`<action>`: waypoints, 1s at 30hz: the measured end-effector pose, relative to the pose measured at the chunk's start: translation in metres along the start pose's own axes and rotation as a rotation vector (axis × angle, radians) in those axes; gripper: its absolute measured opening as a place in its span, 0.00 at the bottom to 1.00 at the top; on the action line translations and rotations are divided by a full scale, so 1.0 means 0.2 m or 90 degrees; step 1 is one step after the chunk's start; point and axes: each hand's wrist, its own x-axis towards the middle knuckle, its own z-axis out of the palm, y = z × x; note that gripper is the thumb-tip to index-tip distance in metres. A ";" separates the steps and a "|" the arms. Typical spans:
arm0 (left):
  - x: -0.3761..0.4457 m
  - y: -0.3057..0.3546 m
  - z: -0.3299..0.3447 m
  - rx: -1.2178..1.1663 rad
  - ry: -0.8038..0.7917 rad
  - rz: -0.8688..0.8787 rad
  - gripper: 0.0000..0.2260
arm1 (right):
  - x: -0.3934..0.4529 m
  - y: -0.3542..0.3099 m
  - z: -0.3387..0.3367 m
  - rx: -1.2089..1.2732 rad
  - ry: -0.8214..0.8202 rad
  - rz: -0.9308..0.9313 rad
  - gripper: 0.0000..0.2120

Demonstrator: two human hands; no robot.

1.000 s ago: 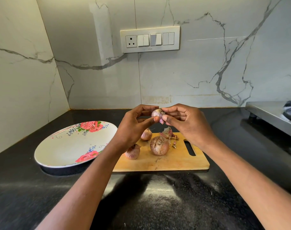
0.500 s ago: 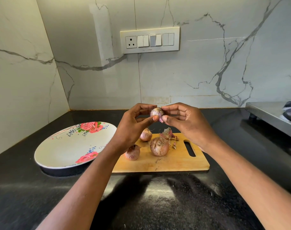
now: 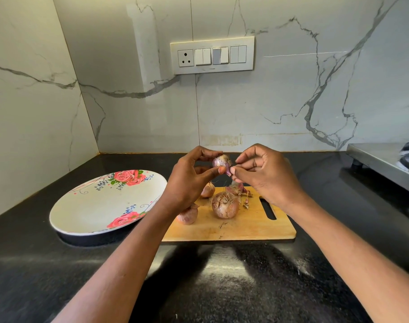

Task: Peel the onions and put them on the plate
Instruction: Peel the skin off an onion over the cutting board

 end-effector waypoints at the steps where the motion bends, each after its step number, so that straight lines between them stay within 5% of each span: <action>1: 0.00 0.00 0.00 0.001 0.000 0.000 0.13 | 0.00 0.00 0.01 -0.026 0.008 -0.011 0.10; 14: 0.00 0.03 0.00 -0.012 -0.006 -0.005 0.14 | 0.00 -0.04 0.02 -0.077 0.039 -0.032 0.11; 30: 0.00 0.04 -0.04 -0.140 -0.071 -0.018 0.14 | 0.02 -0.06 -0.01 0.222 -0.032 0.104 0.08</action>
